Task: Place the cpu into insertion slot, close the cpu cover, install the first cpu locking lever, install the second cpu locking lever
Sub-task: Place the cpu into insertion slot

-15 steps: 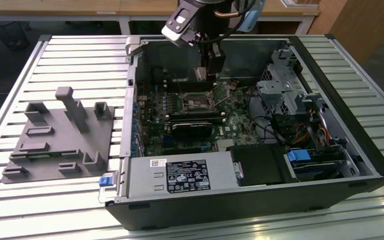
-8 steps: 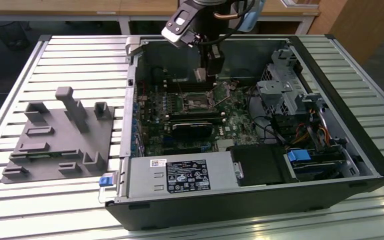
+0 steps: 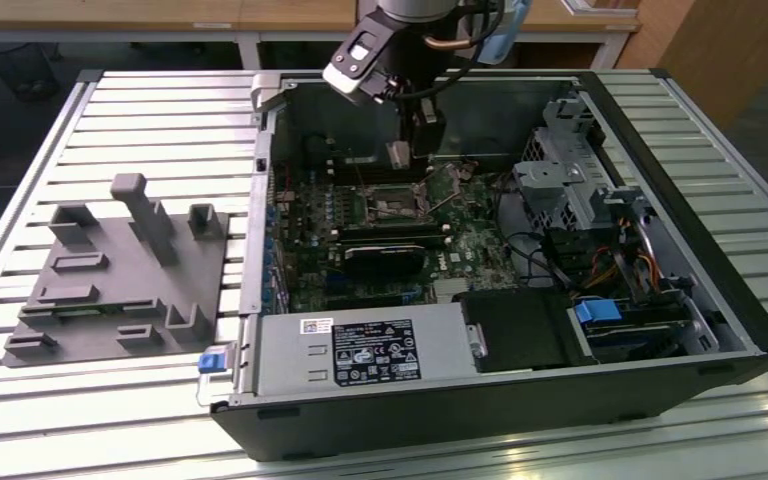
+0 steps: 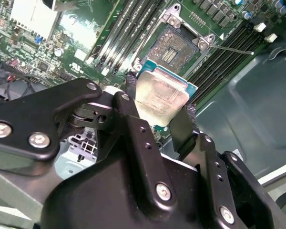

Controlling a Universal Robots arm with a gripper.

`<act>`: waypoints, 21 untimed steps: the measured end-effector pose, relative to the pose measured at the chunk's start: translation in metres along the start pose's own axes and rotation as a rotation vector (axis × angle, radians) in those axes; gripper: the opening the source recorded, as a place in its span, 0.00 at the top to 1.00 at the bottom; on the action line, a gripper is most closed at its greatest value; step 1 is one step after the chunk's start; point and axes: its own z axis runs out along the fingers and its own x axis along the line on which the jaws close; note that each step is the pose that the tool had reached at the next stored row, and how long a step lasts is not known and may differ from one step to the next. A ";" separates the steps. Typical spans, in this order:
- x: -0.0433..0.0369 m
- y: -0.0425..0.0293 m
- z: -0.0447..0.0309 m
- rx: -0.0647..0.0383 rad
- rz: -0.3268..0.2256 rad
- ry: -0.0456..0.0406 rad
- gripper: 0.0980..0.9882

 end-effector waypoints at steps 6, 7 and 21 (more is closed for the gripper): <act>0.0027 -0.0012 0.0109 0.000 0.004 -0.0012 0.52; 0.0032 -0.0017 0.0126 0.000 0.004 -0.0013 0.52; 0.0109 -0.0064 0.0369 0.000 0.031 -0.0041 0.52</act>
